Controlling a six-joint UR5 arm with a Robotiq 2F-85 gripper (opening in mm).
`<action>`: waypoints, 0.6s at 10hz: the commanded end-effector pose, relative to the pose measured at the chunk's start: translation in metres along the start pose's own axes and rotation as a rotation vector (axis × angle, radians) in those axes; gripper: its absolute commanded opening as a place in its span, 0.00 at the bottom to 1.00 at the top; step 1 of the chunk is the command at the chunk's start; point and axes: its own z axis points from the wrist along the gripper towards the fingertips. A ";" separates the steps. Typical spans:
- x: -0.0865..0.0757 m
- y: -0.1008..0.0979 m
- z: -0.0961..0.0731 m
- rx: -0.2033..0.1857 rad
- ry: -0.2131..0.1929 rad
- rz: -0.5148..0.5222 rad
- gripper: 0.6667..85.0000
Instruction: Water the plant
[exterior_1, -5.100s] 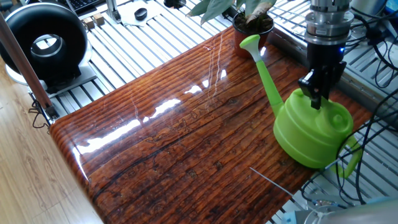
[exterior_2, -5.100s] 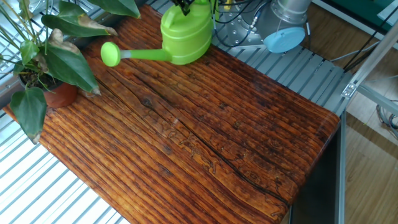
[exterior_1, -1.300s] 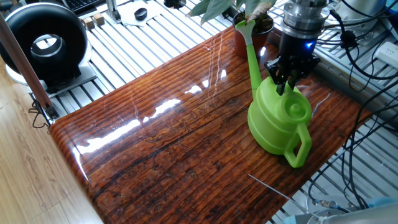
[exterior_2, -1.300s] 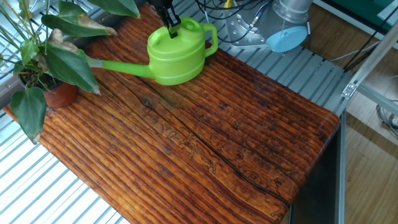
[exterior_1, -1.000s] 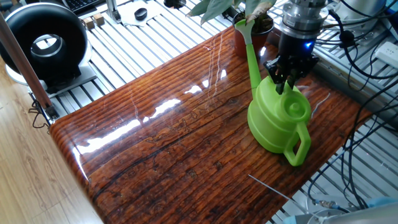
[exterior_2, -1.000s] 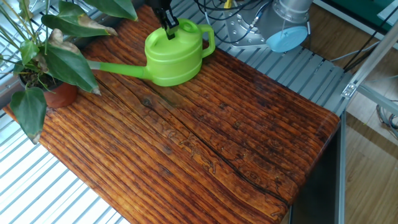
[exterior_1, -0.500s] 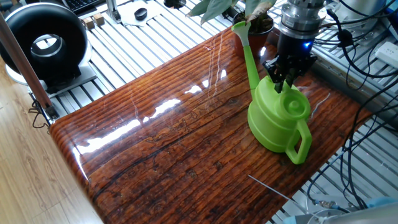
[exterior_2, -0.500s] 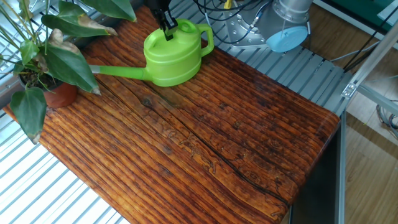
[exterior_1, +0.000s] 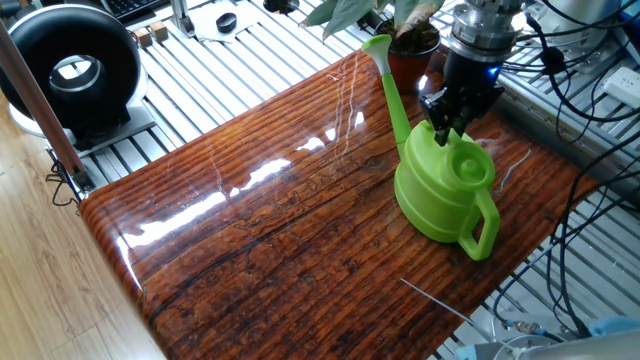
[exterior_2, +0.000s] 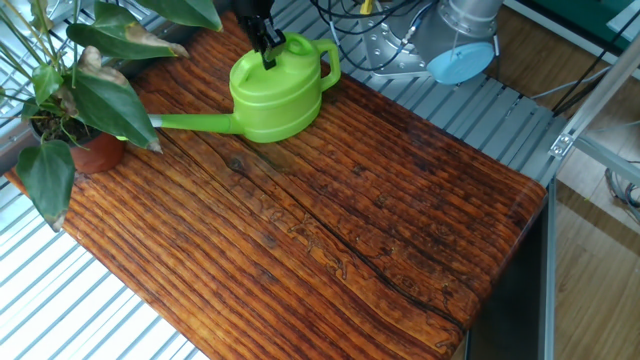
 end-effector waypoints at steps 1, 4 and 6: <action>-0.006 0.004 -0.002 -0.015 -0.026 -0.022 0.39; 0.003 0.001 -0.011 0.006 -0.016 -0.017 0.40; 0.014 -0.003 -0.023 0.048 -0.005 -0.012 0.40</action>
